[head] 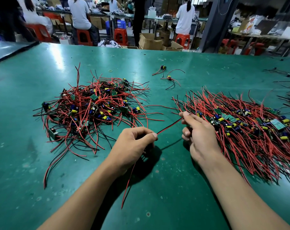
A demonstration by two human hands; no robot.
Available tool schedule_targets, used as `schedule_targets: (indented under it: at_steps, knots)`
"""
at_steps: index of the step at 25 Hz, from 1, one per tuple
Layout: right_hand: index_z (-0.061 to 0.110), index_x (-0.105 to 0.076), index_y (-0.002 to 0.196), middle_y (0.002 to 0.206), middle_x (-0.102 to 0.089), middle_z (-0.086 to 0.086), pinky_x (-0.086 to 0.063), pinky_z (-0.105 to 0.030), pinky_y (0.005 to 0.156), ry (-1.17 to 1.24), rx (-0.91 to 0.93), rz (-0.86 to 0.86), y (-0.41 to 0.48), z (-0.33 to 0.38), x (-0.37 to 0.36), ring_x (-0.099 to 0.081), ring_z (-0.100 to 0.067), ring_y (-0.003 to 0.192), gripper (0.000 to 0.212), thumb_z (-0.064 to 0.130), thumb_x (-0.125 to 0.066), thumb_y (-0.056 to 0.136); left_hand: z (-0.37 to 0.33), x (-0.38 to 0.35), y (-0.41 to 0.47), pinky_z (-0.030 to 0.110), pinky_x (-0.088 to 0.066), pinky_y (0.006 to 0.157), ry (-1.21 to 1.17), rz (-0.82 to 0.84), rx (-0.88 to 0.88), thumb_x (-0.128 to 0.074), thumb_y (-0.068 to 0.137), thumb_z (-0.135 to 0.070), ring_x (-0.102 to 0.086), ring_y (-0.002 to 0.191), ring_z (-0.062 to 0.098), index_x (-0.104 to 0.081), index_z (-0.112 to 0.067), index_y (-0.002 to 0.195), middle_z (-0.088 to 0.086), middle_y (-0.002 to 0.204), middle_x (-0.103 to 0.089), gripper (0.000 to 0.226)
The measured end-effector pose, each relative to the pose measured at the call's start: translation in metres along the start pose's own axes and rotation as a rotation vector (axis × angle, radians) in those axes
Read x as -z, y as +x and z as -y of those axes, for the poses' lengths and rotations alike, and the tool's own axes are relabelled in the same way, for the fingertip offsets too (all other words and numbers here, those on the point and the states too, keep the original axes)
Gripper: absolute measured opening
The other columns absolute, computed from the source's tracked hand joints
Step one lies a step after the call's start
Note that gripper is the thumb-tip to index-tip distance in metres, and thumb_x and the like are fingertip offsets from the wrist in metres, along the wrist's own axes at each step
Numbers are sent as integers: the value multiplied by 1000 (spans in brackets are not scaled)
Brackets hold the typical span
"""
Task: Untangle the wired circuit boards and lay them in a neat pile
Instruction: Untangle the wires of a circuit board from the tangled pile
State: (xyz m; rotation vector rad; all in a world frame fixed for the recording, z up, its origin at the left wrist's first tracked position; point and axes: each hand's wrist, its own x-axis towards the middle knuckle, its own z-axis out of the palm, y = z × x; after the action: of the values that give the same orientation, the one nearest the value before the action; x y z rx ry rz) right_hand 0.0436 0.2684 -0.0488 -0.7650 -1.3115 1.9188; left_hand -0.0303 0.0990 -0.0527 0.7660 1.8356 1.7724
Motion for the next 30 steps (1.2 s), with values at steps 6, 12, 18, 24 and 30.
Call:
schedule_targets:
  at_steps: [6, 12, 18, 24, 30]
  knots:
    - [8, -72, 89, 65, -58, 7, -28, -16, 38, -108, -49, 137, -5, -1, -1, -40, -6, 41, 32, 38, -77, 79, -2, 0, -2, 17, -45, 56, -14, -35, 2, -64, 93, -17, -54, 57, 12, -70, -1, 85, 4, 64, -64, 19]
    - [12, -73, 102, 85, -69, -3, -42, -19, 45, -357, -194, 616, -31, -4, -12, -62, -11, 61, 28, 22, -82, 77, -8, 0, 0, 24, -46, 51, -265, -79, 123, -43, 99, -51, -57, 59, 15, -61, -25, 111, 2, 69, -60, 34]
    - [18, -71, 115, 81, -71, -5, -50, -19, 52, -310, -171, 727, -39, -1, -14, -71, -23, 72, 31, 12, -76, 85, -12, 4, 1, 26, -43, 53, -416, -6, 202, -50, 86, -66, -51, 53, 20, -65, -40, 103, 4, 65, -61, 34]
    - [16, -71, 114, 97, -74, -22, -56, -46, 87, -400, -48, 749, -38, -3, -15, -73, -37, 95, 30, 14, -77, 84, -28, 1, 3, 29, -37, 55, -380, 23, 276, -38, 87, -68, -47, 52, 20, -77, -39, 63, 5, 62, -63, 54]
    - [16, -74, 113, 112, -54, -17, -52, -19, 76, -464, 23, 740, -36, -5, -16, -71, -35, 99, 32, 7, -79, 82, -19, 4, 11, 19, -41, 47, -276, 33, 281, -46, 88, -58, -60, 60, 12, -57, -28, 128, -8, 66, -69, 51]
